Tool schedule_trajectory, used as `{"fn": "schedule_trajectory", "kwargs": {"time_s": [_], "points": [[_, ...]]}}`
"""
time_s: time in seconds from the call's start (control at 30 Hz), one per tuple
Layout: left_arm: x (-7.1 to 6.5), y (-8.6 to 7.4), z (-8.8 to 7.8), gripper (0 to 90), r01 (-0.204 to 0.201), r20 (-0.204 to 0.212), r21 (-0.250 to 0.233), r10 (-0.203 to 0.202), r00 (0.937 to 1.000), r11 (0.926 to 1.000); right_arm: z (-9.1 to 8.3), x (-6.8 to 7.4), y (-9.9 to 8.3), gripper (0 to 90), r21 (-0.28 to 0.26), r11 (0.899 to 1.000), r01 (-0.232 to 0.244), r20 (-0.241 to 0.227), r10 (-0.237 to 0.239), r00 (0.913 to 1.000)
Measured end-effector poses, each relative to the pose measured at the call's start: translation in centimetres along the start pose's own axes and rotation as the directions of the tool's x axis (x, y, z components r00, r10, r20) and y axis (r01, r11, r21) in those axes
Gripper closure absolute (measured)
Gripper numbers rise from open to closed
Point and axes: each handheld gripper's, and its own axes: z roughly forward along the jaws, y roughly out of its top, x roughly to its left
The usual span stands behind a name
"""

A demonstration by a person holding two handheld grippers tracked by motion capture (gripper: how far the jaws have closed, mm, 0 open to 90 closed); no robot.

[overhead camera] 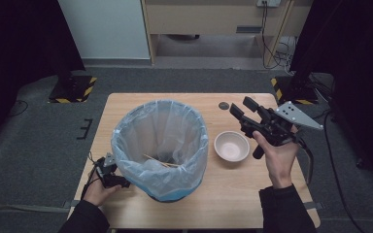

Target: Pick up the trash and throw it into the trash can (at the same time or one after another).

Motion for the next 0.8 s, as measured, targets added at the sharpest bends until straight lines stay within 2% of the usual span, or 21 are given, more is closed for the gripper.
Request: {"fn": "schedule_trajectory", "kwargs": {"time_s": [0.17,0.23,0.3,0.4,0.43,0.53,0.73,0.8], "points": [[0.0,0.0,0.0,0.0,0.0,0.0,0.0,0.0,1.0,1.0,-0.5,-2.9,-2.7,42.2,0.036,0.998,-0.053,0.061,0.051,0.9969],[0.0,0.0,0.0,0.0,0.0,0.0,0.0,0.0,1.0,1.0,-0.5,-3.8,-3.4,41.1,0.07,0.996,-0.058,0.082,0.052,0.9952],[0.0,0.0,0.0,0.0,0.0,0.0,0.0,0.0,1.0,1.0,-0.5,-4.7,-4.1,40.6,0.076,0.995,-0.069,0.109,0.061,0.9922],[0.0,0.0,0.0,0.0,0.0,0.0,0.0,0.0,1.0,1.0,-0.5,-5.4,-4.9,40.3,0.096,0.993,-0.074,0.126,0.061,0.9901],[0.0,0.0,0.0,0.0,0.0,0.0,0.0,0.0,1.0,1.0,-0.4,-6.1,-5.7,38.8,0.124,0.989,-0.079,0.149,0.06,0.9871],[0.0,0.0,0.0,0.0,0.0,0.0,0.0,0.0,1.0,1.0,-0.2,-6.9,-6.7,37.5,0.14,0.987,-0.083,0.178,0.057,0.9824],[0.0,0.0,0.0,0.0,0.0,0.0,0.0,0.0,1.0,1.0,0.1,-8.9,-9.1,31.7,0.193,0.976,-0.104,0.227,0.059,0.9721],[0.0,0.0,0.0,0.0,0.0,0.0,0.0,0.0,1.0,1.0,0.1,-9.1,-9.4,31.5,0.198,0.974,-0.109,0.232,0.061,0.9708]]}}
